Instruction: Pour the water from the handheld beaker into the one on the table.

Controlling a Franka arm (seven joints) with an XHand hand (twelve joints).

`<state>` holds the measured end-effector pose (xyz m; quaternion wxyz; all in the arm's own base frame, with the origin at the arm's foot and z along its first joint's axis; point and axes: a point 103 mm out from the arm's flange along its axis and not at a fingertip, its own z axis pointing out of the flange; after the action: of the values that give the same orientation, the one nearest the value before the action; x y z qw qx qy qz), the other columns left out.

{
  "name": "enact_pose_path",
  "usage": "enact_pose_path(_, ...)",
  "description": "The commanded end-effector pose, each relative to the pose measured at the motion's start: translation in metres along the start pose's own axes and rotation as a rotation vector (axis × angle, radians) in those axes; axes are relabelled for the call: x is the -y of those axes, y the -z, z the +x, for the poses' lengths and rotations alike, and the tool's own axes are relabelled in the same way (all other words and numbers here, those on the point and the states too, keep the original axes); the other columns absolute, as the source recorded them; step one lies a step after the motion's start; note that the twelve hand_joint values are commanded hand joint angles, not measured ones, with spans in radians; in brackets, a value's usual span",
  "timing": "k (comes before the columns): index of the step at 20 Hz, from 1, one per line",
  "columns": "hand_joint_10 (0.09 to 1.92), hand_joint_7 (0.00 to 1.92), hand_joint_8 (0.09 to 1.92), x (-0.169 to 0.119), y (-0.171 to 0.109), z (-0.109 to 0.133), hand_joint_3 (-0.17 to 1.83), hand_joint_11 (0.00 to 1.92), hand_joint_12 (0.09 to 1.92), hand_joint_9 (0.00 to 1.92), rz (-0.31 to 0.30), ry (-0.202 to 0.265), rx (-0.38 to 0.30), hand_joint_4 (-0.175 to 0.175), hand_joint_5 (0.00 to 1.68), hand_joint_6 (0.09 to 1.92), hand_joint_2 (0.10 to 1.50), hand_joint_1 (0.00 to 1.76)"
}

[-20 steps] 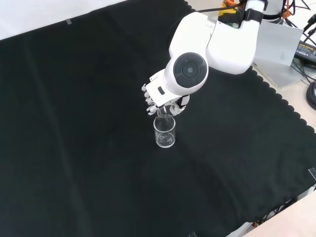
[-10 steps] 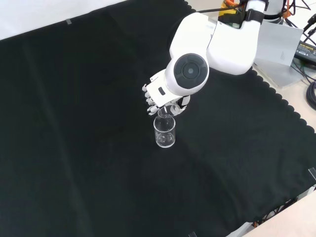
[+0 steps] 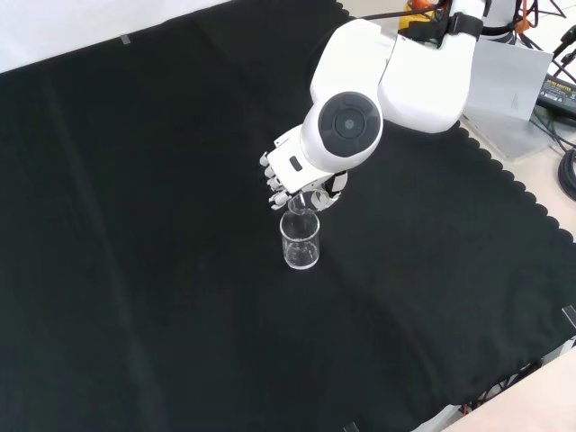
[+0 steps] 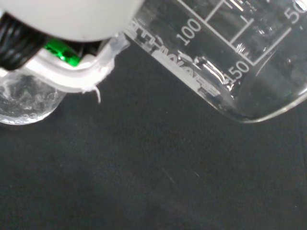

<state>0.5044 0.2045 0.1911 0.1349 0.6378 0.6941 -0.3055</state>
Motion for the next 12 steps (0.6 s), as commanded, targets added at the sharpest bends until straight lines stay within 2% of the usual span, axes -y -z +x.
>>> enact_pose_path(1,0.61,1.8,0.38,0.003,0.005,-0.002,0.63,1.37,0.81,1.61,-0.003,0.004,-0.014,0.171,1.53,0.16,0.6,1.17)
enact_pose_path(7,0.62,1.8,0.38,0.004,0.008,-0.011,0.63,1.37,0.81,1.61,-0.025,0.005,-0.06,0.172,1.53,0.16,0.6,1.17)
enact_pose_path(12,0.62,1.8,0.39,0.004,0.004,-0.022,0.63,1.37,0.81,1.61,-0.034,0.016,-0.159,0.173,1.53,0.16,0.6,1.17)
